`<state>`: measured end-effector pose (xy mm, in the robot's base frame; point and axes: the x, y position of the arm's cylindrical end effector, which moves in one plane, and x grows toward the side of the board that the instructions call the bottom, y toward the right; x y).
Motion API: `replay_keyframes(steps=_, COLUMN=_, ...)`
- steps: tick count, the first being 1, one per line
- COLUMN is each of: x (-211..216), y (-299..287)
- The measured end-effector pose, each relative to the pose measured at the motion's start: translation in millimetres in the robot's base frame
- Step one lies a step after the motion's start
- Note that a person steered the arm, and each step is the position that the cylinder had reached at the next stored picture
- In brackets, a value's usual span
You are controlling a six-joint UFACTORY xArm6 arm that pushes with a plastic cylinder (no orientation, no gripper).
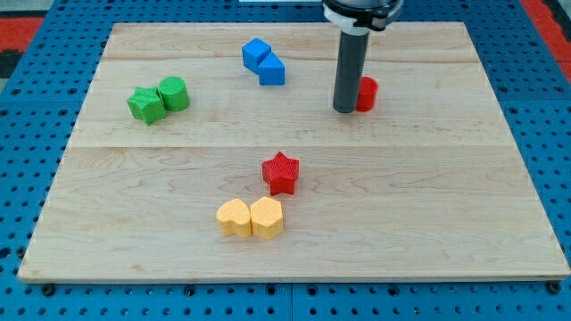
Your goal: Push the red circle to the center right
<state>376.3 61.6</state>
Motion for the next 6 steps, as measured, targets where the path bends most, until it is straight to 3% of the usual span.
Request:
replay_keyframes(steps=1, x=-24, y=-48)
replay_keyframes(steps=3, x=-15, y=96)
replay_keyframes(steps=4, x=12, y=89)
replay_keyframes(steps=5, x=30, y=-67)
replay_keyframes(steps=6, x=80, y=-176)
